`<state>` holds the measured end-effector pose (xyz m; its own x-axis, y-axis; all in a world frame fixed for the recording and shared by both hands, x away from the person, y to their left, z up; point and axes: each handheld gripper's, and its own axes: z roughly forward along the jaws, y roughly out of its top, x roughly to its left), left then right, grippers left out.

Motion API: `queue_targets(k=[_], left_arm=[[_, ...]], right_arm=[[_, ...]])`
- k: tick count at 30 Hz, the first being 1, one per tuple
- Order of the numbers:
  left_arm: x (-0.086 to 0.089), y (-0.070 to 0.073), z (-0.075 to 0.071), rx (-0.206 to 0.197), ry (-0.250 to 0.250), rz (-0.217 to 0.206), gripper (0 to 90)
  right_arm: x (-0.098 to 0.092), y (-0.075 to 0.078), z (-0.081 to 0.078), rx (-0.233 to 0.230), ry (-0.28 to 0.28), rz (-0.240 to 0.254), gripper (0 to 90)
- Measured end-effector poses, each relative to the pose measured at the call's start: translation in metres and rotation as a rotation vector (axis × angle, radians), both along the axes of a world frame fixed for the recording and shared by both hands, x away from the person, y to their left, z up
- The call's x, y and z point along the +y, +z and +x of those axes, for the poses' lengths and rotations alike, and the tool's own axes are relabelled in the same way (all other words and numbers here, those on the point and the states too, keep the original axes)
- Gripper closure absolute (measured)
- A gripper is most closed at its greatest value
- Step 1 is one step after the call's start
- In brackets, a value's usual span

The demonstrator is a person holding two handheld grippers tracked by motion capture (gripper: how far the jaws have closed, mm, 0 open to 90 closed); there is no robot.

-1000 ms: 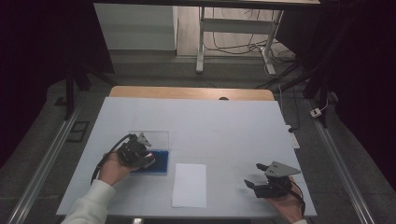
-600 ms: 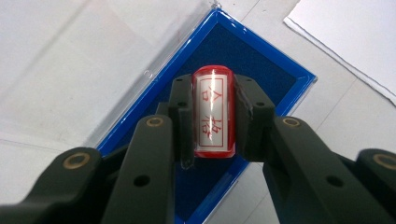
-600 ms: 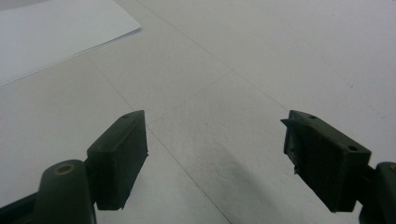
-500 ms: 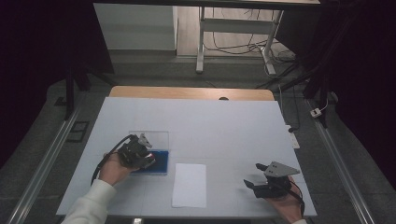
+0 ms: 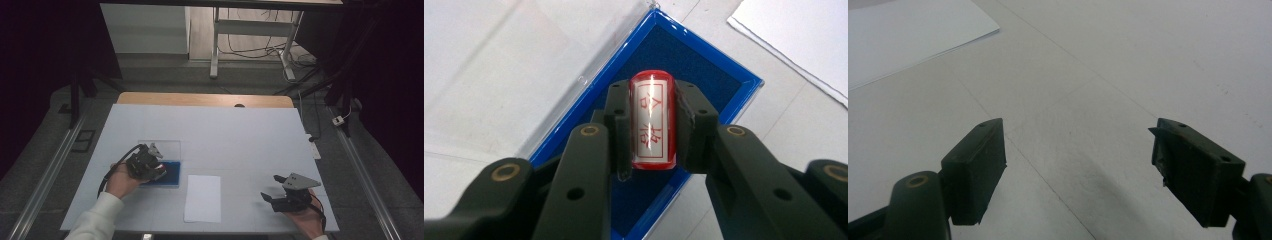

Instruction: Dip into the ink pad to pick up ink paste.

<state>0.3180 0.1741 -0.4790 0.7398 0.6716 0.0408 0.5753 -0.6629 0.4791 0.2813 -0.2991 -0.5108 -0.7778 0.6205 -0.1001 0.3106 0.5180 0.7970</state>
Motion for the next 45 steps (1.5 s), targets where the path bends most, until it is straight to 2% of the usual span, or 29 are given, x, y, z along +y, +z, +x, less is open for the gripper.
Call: queue_targets(k=[3, 6, 7, 12, 17, 26, 34, 38, 45], left_arm=[[0.001, 0.002, -0.002, -0.010, -0.002, -0.005, 70.6], [0.005, 0.011, -0.003, -0.014, 0.004, -0.075, 70.5], [0.006, 0.014, -0.004, -0.016, 0.008, -0.082, 70.5], [0.008, 0.026, -0.006, -0.032, 0.013, -0.084, 70.4], [0.010, 0.029, -0.006, -0.033, 0.023, -0.094, 70.3], [0.014, 0.027, -0.005, -0.036, 0.039, -0.089, 70.3], [0.013, 0.016, -0.001, -0.029, 0.052, -0.085, 70.3], [0.012, 0.012, -0.001, -0.030, 0.055, -0.062, 70.3], [0.012, 0.004, 0.000, -0.020, 0.061, -0.053, 70.3]], right_arm=[[-0.001, 0.001, -0.001, -0.004, -0.003, 0.000, 21.3], [-0.004, 0.001, 0.000, -0.006, -0.012, 0.003, 21.3], [-0.004, 0.001, 0.000, -0.007, -0.012, 0.007, 21.3], [-0.005, 0.002, -0.001, -0.012, -0.013, 0.005, 21.3], [-0.005, 0.002, -0.001, -0.007, -0.011, 0.009, 21.3], [-0.005, 0.001, -0.001, -0.007, -0.013, 0.005, 21.3], [-0.005, 0.001, -0.001, -0.007, -0.009, 0.004, 21.3], [-0.005, 0.001, -0.001, -0.003, -0.012, 0.004, 21.3], [-0.005, 0.000, -0.001, 0.000, -0.011, 0.002, 21.3]])
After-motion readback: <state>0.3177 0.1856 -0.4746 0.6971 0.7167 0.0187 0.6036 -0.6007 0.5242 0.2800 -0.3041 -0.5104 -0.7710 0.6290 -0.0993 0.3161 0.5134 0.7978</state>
